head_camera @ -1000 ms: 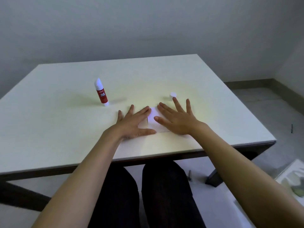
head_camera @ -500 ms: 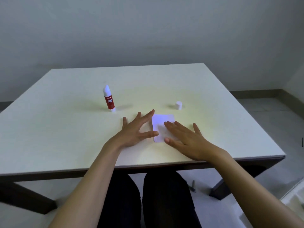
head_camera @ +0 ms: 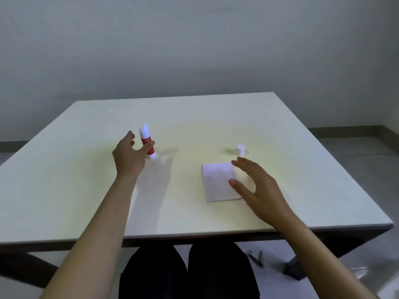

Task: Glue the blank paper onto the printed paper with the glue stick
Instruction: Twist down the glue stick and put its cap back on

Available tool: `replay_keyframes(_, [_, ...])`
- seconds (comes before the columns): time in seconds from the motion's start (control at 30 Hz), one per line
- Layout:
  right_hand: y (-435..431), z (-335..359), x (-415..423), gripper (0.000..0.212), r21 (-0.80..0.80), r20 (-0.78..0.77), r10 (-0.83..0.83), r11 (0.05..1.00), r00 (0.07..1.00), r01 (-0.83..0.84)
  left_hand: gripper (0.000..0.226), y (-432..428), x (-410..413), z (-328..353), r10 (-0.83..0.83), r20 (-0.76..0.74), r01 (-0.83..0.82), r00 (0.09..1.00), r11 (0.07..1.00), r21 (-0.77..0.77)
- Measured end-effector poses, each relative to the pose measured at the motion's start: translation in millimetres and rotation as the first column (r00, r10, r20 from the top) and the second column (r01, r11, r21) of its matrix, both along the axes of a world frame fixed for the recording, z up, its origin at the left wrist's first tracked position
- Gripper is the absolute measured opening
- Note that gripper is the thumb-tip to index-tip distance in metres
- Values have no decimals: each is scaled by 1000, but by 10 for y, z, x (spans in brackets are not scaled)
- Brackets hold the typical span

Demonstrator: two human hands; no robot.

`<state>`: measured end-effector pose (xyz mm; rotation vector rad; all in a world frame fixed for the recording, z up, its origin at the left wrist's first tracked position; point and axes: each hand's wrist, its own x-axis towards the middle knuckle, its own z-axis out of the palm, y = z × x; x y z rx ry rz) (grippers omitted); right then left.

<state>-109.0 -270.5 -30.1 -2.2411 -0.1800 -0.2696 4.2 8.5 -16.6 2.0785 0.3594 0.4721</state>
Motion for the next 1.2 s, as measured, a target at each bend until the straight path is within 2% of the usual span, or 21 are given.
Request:
replay_keyframes(0.03, [15,12,3,38,72,16,-37,997,999,36,28,-32,36,-21,-18,13,18,1000,1000,12])
replay_keyframes(0.2, [71,73,9,16,322,-40,-100,941,994,107,30,-178,-12,18,-16,72,23,997,995,-100])
replay_keyframes(0.27, [117,124,38,16,438,-86,-99,890,991,127,15,-320,-109,91,-132,128,168,983,924,-343])
replay_keyframes(0.33, [224,179,108,26,622,-224,11,772,975,134,7,-542,-278,177,-299,238,383,924,738,-556])
replay_keyframes(0.4, [362,268,179,44,792,-386,264,586,884,171,12,-746,-434,217,-427,308,520,850,593,-614])
replay_keyframes(0.47, [454,344,211,58,862,-426,462,470,778,193,13,-871,-542,242,-492,316,570,811,544,-616])
replay_keyframes(0.57, [487,363,205,47,894,-387,503,410,772,181,10,-910,-639,294,-494,289,551,820,544,-633])
replay_keyframes(0.63, [512,297,163,34,874,-295,348,475,890,104,12,-933,-678,305,-475,272,531,837,584,-614])
replay_keyframes(0.7, [560,171,112,17,657,-27,-31,753,999,41,11,-995,-713,316,-448,249,497,859,606,-621])
replay_keyframes(0.73, [588,102,82,13,479,157,-184,874,970,88,10,-1033,-731,316,-438,239,481,867,606,-634])
replay_keyframes(0.8, [616,6,31,19,273,371,-268,947,889,171,8,-1097,-773,317,-425,218,458,879,621,-636])
replay_keyframes(0.83, [602,-3,26,23,289,357,-275,941,893,174,8,-1117,-791,323,-424,211,454,881,630,-630])
replay_keyframes(0.9, [548,94,14,29,489,68,-201,861,977,142,8,-1118,-807,333,-427,204,453,881,636,-624])
replay_keyframes(0.93, [512,170,16,41,621,-139,-56,773,989,131,8,-1107,-806,346,-429,203,455,880,638,-621])
replay_keyframes(0.97, [466,228,25,53,740,-317,147,657,937,147,8,-1091,-804,358,-434,202,457,878,636,-621])
replay_keyframes(1.0, [426,264,32,59,819,-398,318,547,860,177,9,-1080,-804,367,-440,202,462,875,633,-621])
replay_keyframes(1.07, [392,288,47,49,899,-365,428,393,827,193,9,-1068,-803,387,-446,209,471,870,630,-617])
replay_keyframes(1.1, [400,271,42,37,899,-310,367,413,877,145,9,-1074,-804,393,-443,208,469,872,637,-611])
replay_keyframes(1.13, [428,219,27,24,838,-203,219,543,954,54,7,-1081,-799,395,-434,203,460,878,647,-608])
replay_keyframes(1.17, [477,166,2,13,653,-25,17,758,1000,4,7,-1091,-802,395,-422,195,446,885,652,-612])
replay_keyframes(1.2, [521,103,-19,12,385,196,-159,920,968,73,6,-1107,-805,393,-410,188,431,892,654,-621])
